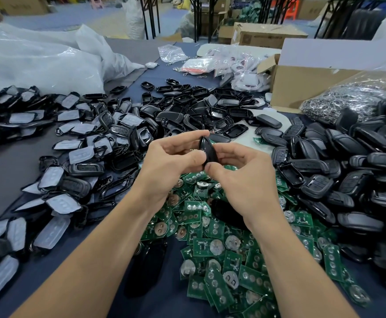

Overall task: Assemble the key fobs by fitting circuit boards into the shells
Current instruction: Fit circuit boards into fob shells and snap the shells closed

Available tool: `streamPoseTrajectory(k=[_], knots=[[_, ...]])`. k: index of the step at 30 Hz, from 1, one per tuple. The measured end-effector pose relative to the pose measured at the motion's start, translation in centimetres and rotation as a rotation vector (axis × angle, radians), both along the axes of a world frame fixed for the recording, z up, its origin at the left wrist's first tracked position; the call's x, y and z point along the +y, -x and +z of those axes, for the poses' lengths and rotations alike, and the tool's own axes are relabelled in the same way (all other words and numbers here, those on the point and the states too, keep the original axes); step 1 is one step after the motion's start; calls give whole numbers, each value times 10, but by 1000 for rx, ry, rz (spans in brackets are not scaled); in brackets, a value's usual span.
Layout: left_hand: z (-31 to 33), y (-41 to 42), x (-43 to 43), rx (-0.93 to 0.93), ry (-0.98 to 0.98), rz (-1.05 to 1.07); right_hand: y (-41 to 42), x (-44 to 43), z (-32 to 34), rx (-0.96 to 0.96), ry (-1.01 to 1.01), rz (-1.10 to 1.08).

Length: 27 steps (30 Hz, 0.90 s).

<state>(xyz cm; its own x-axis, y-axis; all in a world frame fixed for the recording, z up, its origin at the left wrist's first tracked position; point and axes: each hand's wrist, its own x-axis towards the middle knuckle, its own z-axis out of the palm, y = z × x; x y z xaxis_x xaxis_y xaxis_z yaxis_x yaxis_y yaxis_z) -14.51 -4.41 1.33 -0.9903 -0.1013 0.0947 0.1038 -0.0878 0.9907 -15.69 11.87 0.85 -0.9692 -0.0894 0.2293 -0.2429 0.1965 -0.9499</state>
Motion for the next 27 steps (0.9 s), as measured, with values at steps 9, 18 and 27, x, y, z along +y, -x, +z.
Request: streamPoseTrajectory(k=[9, 18, 27], knots=[[4, -1, 3, 60, -35, 1, 3, 4, 0, -22, 107, 28], [2, -2, 7, 80, 34, 14, -3, 2, 3, 58, -62, -129], [3, -2, 9, -45, -3, 162, -13, -9, 1, 377, -330, -226]])
